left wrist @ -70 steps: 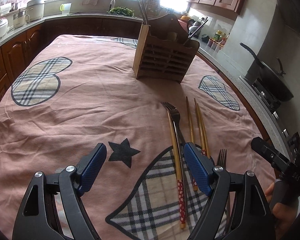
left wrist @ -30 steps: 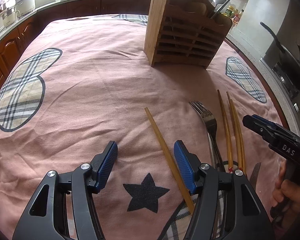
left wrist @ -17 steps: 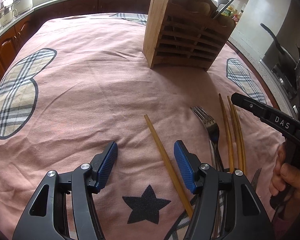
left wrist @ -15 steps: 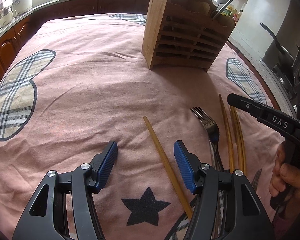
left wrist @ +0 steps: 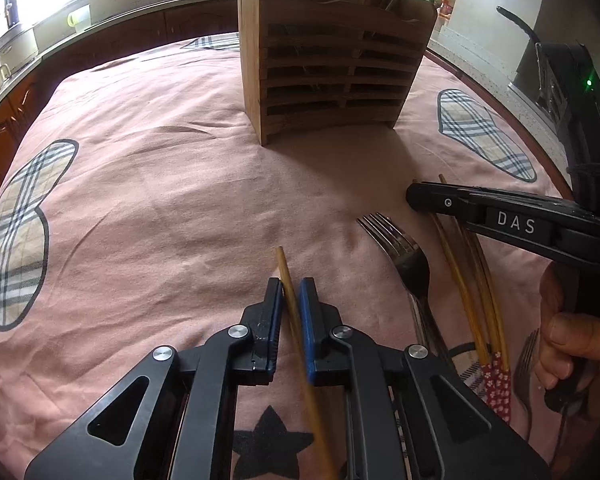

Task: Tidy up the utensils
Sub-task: 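Close the left tool on a wooden chopstick while the right tool grips another chopstick, then lift both held chopsticks and carry them over the wooden holder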

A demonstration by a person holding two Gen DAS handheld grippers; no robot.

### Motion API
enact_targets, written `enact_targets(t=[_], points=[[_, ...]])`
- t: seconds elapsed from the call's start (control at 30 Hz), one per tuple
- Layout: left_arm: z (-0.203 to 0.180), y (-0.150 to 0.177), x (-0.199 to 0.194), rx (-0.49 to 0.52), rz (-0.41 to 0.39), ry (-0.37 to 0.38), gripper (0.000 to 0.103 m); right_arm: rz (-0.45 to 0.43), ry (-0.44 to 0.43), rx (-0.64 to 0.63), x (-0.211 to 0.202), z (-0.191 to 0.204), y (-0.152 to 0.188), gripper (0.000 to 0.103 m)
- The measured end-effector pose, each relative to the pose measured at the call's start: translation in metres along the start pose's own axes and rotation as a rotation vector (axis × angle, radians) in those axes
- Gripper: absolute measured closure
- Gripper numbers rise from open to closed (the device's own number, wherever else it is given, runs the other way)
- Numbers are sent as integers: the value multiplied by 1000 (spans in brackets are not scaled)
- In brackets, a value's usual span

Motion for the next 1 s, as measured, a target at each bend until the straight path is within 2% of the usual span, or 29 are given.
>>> enact_targets(t=[0.2, 0.33, 0.53, 0.7, 1.0], points=[[11, 11, -15, -31, -9, 19, 98, 18, -97, 48, -9, 7, 17, 98], [20, 13, -37, -67, -47, 35, 98, -3, -113, 40, -25, 17, 24, 98], [28, 12, -80, -122, -124, 94, 98, -67, -134, 27, -64, 24, 23, 98], [29, 12, -113, -137, -196, 115, 98, -132, -133, -3, -95, 35, 19, 98], [37, 16, -153, -177, -282, 153, 98, -239, -127, -46, -136, 52, 15, 98]])
Point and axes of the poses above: each gripper's, at about its wrist camera, not at the fingertips, and x roughly the way its jaws point, z to its left, y to its underside, the point moved 5 cm from there along x, roughly the way its jaws point
